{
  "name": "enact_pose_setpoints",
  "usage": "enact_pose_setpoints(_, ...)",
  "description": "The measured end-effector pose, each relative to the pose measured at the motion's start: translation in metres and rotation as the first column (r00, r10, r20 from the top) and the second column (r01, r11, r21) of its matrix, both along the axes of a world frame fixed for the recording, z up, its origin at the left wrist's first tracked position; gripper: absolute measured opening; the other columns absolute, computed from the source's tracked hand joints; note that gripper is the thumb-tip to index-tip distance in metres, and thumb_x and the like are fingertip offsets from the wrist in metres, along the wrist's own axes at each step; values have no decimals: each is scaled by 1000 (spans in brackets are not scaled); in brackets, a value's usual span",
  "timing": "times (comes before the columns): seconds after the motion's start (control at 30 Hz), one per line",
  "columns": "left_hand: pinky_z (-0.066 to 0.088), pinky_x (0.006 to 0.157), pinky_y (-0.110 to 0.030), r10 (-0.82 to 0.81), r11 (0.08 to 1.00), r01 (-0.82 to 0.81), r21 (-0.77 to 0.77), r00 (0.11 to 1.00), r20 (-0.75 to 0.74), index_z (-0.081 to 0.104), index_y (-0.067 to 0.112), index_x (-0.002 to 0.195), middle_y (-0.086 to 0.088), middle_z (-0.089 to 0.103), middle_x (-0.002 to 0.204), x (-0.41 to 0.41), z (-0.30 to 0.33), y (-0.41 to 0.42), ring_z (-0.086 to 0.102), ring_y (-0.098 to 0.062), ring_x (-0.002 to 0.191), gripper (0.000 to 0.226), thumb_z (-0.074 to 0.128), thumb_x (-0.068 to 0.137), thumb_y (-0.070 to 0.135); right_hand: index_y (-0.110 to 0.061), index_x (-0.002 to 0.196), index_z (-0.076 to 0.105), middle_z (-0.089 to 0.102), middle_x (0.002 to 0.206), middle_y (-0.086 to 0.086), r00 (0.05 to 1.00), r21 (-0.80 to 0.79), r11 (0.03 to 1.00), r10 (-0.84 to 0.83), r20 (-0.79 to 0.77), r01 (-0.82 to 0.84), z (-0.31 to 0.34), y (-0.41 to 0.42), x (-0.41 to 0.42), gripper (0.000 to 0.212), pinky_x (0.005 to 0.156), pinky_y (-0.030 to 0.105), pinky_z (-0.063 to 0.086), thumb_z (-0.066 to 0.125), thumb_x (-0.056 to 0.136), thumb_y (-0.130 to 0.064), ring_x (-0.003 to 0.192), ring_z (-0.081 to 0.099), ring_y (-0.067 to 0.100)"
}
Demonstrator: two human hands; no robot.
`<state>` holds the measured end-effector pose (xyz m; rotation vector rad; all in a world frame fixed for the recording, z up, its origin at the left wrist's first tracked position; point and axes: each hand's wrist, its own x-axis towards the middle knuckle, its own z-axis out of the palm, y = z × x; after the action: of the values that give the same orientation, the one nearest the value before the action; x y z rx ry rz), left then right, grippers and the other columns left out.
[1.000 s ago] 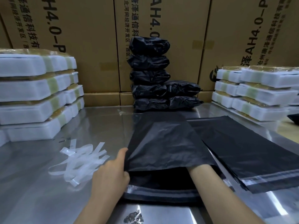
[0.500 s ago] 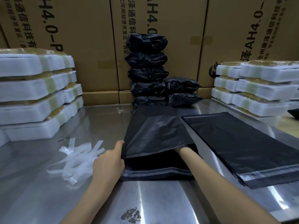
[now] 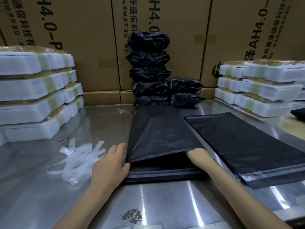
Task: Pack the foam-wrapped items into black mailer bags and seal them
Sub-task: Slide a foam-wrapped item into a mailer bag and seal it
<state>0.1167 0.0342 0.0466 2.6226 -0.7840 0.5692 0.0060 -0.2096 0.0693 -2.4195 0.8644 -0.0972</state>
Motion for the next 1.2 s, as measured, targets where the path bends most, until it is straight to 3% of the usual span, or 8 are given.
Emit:
enact_pose_setpoints(0.17, 45, 60, -28, -54, 998, 51, 43, 997, 55, 40, 25, 136, 7, 50, 114, -2, 1, 2, 59, -18, 93, 55, 57, 84, 34, -27, 84, 52, 57, 69, -10, 965, -575, 817, 112, 239, 48, -13, 19, -48, 11, 49, 28, 38, 56, 89, -36, 66, 56, 14)
enact_pose_setpoints(0.27, 48, 80, -31, -226, 971, 217, 100, 971, 85, 38, 19, 142, 1, 45, 136, 1, 3, -5, 54, -22, 113, 68, 63, 79, 24, -20, 92, 51, 51, 84, -6, 893, -645, 741, 146, 426, 187, -11, 12, -54, 36, 43, 24, 31, 78, 69, -28, 69, 48, 16)
enact_pose_setpoints(0.4, 14, 116, -27, -372, 895, 347, 279, 927, 43, 8, 23, 152, 4, 4, 160, 7, 4, -23, 11, -17, 146, 78, 51, 87, 15, -21, 135, 38, 38, 133, 0, 981, -741, 669, 95, 167, 61, -13, -2, -44, 65, 72, 29, 48, 68, 78, -29, 107, 47, 21)
enact_pose_setpoints(0.63, 9, 116, -21, -397, 853, 385, 351, 917, -41, 4, 32, 151, 10, -5, 159, 24, -2, -15, 2, -10, 147, 79, 37, 89, -2, -19, 104, 57, 62, 100, -2, 983, -697, 700, -48, 175, 158, -18, -32, -48, 18, 70, 32, 39, 46, 90, -21, 93, 52, 22)
enact_pose_setpoints(0.83, 6, 118, -25, -435, 828, 462, 317, 887, -158, 18, 33, 150, 10, 4, 159, 19, 7, -12, 3, -9, 147, 72, 41, 87, 5, -21, 123, 45, 53, 118, -4, 995, -695, 717, -101, -26, 54, -23, -30, -46, 30, 81, 28, 37, 37, 95, -20, 109, 49, 18)
enact_pose_setpoints(0.97, 5, 117, -33, -464, 853, 501, 145, 857, -226, 39, 36, 141, 13, 15, 157, 16, 29, -20, 5, -6, 146, 66, 48, 77, 38, -18, 148, 17, 21, 153, 1, 1000, -554, 832, 0, 20, 11, -7, -21, -37, 72, 113, 44, 20, 52, 87, -31, 141, 18, 24)
enact_pose_setpoints(1.1, -5, 117, -36, -446, 869, 446, 212, 894, -54, 5, 28, 152, 9, -10, 159, 10, 26, -71, -12, -9, 145, 69, 34, 94, 49, -29, 153, 7, 1, 161, -11, 936, -634, 764, 303, 182, -124, 0, 19, 7, 76, 117, 46, -4, 45, 89, -44, 147, -6, 15)
enact_pose_setpoints(1.2, -7, 117, -37, -357, 886, 362, 289, 931, -74, -8, 20, 152, 2, -20, 158, 8, 3, -101, -17, -14, 145, 70, 27, 98, 48, -29, 154, 3, -3, 161, -11, 938, -573, 802, 309, 159, -167, -19, 23, 33, 65, 117, 42, -6, 33, 97, -42, 148, -7, 12)
